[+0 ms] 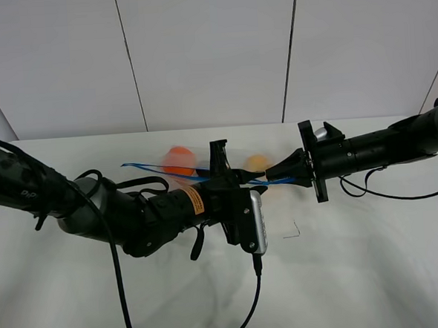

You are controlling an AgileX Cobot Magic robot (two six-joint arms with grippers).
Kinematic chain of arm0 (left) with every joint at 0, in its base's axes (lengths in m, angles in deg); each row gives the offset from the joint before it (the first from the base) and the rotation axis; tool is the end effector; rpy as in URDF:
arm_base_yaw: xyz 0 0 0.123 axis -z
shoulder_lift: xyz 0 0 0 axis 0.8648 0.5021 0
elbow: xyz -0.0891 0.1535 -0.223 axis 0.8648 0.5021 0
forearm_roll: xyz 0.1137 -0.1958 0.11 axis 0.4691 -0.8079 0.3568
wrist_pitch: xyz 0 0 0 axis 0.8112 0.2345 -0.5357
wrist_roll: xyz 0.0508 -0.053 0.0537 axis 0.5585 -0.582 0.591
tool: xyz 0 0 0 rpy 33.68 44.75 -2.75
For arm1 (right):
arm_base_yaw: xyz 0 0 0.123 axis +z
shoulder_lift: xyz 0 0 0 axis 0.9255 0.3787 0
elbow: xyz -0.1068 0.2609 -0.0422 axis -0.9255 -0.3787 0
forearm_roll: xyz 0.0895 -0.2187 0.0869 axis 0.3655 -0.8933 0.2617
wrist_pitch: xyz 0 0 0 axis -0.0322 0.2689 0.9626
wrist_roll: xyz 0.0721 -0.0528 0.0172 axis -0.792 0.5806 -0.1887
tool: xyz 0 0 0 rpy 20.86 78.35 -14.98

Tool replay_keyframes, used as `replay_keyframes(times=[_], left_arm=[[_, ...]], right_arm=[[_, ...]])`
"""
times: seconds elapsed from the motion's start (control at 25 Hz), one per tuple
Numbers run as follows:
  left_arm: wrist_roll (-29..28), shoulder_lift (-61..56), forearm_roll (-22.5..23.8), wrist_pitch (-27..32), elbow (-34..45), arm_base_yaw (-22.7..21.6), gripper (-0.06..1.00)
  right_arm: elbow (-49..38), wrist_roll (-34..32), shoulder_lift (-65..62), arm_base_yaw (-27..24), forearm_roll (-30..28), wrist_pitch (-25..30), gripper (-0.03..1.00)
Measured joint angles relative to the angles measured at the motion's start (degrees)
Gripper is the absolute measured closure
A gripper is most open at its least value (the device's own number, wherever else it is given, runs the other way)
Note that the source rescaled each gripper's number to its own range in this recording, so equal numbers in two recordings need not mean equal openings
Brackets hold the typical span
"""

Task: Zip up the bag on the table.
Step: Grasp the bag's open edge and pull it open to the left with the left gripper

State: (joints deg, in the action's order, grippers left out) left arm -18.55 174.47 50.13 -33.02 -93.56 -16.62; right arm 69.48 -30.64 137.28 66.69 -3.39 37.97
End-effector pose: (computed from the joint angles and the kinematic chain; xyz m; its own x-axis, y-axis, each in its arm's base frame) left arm 0.2695 -0.2792 0.1426 0.6697 0.5522 -0.4966 0.4842 0.1822 0.8557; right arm 0.3608 0.0775 0.1266 -0.9778 0.1850 0.0989 0.1578 0.3381 0.9278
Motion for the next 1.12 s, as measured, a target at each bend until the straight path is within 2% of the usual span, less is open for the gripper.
replay_keyframes(times=[0.24, 0.48, 1.12], left_arm=[[0.0, 0.0, 0.0, 0.0, 0.0, 0.0, 0.75], [0.01, 0.0, 0.17, 0.11, 0.0, 0.0, 0.9], [0.06, 0.0, 0.17, 0.11, 0.0, 0.0, 0.89]], right_arm=[[0.0, 0.0, 0.0, 0.0, -0.07, 0.0, 0.97], [0.0, 0.0, 0.0, 0.0, -0.07, 0.0, 0.97], [0.0, 0.0, 0.0, 0.0, -0.07, 0.0, 0.97]])
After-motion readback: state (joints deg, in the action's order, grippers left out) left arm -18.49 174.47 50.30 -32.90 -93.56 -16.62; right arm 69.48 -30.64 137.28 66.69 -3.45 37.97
